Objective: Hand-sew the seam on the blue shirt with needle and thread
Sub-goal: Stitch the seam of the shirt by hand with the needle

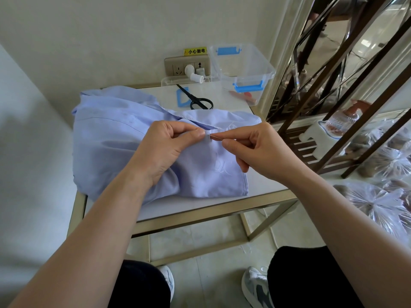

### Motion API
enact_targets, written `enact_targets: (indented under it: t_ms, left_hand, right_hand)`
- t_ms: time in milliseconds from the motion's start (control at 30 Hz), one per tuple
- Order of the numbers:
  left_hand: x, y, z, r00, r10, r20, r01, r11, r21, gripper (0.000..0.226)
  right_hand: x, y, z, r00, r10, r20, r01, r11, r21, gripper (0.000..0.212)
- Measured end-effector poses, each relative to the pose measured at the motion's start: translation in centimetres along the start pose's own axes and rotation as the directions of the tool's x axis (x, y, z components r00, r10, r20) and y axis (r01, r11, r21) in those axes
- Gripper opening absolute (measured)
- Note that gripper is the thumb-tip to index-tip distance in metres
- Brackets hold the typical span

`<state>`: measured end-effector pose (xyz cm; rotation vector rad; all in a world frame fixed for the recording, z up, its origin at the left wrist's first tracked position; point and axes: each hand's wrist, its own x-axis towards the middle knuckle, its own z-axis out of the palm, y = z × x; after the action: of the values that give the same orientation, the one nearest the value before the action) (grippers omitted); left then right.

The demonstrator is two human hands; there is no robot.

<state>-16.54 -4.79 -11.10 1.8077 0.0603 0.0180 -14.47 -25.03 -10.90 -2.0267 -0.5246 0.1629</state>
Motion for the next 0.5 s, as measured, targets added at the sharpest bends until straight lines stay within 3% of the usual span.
enact_targets:
  t_ms: [500]
  left_hand:
    - [-0.20,0.20,0.10,1.000,0.011,0.007,-0.011,1.000,0.023,0.009]
  right_hand:
    - [0.03,-0.18,0.08,0.999,0.024,0.025,-0.022,0.998,-0.062,0.027]
